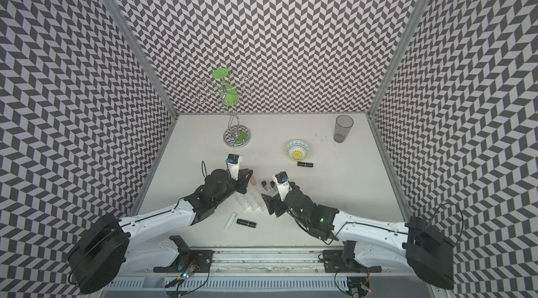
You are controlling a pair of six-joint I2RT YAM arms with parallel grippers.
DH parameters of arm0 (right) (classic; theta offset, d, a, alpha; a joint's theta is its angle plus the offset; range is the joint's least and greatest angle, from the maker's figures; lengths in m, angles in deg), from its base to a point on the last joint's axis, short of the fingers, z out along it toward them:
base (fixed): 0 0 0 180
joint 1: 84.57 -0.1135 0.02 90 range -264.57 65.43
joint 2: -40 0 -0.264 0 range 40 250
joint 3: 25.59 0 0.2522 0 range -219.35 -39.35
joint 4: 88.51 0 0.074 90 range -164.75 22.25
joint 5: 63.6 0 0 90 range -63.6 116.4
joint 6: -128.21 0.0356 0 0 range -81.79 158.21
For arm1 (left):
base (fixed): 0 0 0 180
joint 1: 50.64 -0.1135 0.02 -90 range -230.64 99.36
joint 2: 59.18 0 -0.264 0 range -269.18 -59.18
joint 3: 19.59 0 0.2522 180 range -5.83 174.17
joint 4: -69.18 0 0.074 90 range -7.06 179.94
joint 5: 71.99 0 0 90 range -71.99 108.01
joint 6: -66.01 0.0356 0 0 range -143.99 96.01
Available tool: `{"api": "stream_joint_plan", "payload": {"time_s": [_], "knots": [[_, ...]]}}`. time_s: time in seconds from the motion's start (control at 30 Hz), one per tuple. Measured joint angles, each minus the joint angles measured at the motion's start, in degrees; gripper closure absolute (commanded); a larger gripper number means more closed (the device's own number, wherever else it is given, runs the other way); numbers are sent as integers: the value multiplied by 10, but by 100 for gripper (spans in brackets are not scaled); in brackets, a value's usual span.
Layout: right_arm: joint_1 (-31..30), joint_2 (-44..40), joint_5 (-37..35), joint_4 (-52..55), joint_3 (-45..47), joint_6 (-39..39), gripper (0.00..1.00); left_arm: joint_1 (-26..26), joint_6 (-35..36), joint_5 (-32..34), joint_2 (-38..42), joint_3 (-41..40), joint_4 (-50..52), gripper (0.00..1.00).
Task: Arrange the lipsticks in the organizer
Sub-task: Place the lipstick in the storage box.
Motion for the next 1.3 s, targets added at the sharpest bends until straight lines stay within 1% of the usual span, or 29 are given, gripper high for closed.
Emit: {"api": "stream_joint_plan", "payload": {"time_s": [0.2,0.33,0.43,0.53,0.67,0.7,0.73,0.8,0.87,0.93,1.03,1.07,1.1,1.13,1.2,1.3], "knots": [[2,-4,-1,0,6,0,15,14,11,17,-5,0,0,100],[4,-5,-1,0,7,0,14,44,24,52,-9,0,0,100],[4,-5,-1,-1,7,0,14,74,37,88,-15,0,-1,94],[4,-5,0,-1,9,0,14,91,41,111,-28,0,-1,93],[4,-5,1,-2,9,2,14,97,41,123,-44,-2,-8,92],[4,-5,1,-3,10,3,14,97,41,123,-47,-3,-13,90],[4,-5,1,-4,12,4,14,97,41,124,-50,-4,-18,79],[4,-5,1,-4,15,5,14,98,43,128,-59,-4,-25,69],[4,-5,1,-4,17,6,14,98,39,132,-70,-5,-27,56],[4,-5,3,-4,18,8,14,98,38,135,-80,-6,-24,51],[4,-4,10,-8,18,9,14,98,38,141,-83,-6,-19,50],[4,-2,14,-10,18,9,15,98,37,142,-82,-6,-19,47],[4,0,19,-10,18,9,16,98,34,143,-80,-6,-18,38],[4,1,26,-11,18,8,17,98,28,144,-75,-6,-16,33],[4,2,53,-14,19,7,19,97,17,146,-56,-6,-10,28],[2,8,110,-29,27,3,22,84,0,122,-1,-14,-10,27]]}}
